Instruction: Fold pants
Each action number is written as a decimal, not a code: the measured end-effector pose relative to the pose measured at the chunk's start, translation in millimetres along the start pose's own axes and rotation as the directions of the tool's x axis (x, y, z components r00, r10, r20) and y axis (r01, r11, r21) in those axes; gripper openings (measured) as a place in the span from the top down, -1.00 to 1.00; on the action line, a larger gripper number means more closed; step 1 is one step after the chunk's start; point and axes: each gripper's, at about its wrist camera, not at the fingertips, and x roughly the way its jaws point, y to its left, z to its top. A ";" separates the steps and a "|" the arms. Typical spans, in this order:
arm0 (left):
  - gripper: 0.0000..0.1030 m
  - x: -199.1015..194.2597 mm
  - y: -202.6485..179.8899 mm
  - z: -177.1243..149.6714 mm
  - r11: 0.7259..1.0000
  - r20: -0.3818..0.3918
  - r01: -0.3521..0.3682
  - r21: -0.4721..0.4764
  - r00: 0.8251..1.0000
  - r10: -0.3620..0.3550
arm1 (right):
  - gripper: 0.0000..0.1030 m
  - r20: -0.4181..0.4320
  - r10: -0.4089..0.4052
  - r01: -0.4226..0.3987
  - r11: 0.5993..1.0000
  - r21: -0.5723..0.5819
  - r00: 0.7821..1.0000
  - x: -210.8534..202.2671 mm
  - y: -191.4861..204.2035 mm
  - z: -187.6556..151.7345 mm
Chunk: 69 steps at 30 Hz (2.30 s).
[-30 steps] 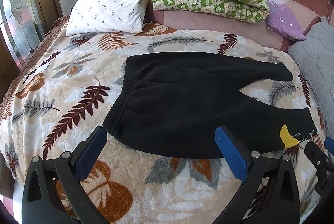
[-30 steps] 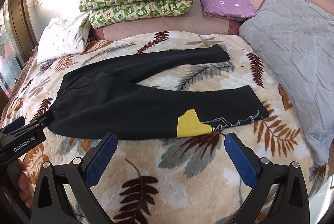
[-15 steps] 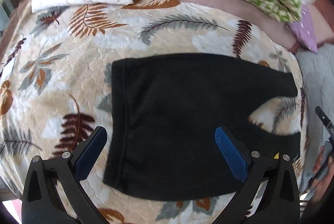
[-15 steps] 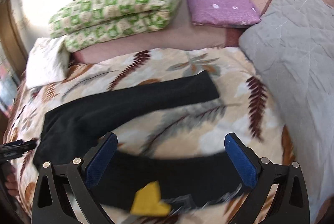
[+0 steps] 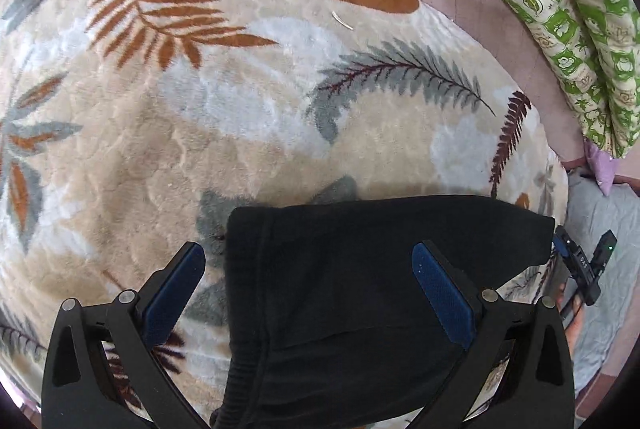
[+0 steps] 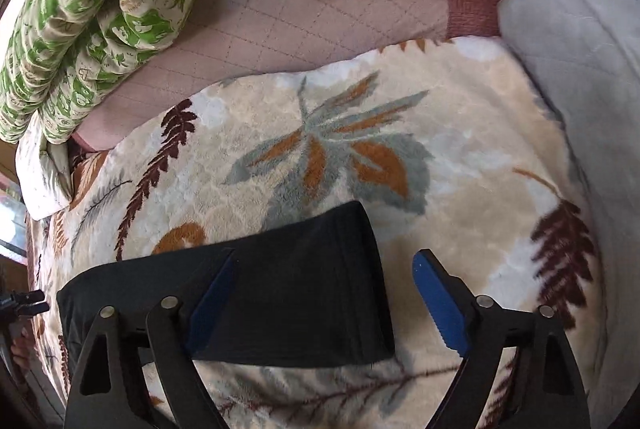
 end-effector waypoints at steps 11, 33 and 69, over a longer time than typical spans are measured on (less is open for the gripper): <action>-1.00 18.5 4.8 8.8 0.995 -0.055 0.054 0.083 0.997 -0.050 | -0.69 -0.026 -0.006 0.004 0.998 -0.058 1.000 10.3 11.0 6.1; 0.50 4.5 -3.9 -5.1 0.990 0.074 -0.081 0.114 0.995 0.073 | 0.86 -0.025 -0.039 0.035 0.989 -0.144 0.999 1.0 10.4 14.0; 0.54 -44.4 37.1 -240.2 0.958 0.425 -0.193 0.213 0.901 0.087 | 0.86 0.170 -0.008 0.037 0.985 -0.168 0.985 -128.1 -19.7 -235.0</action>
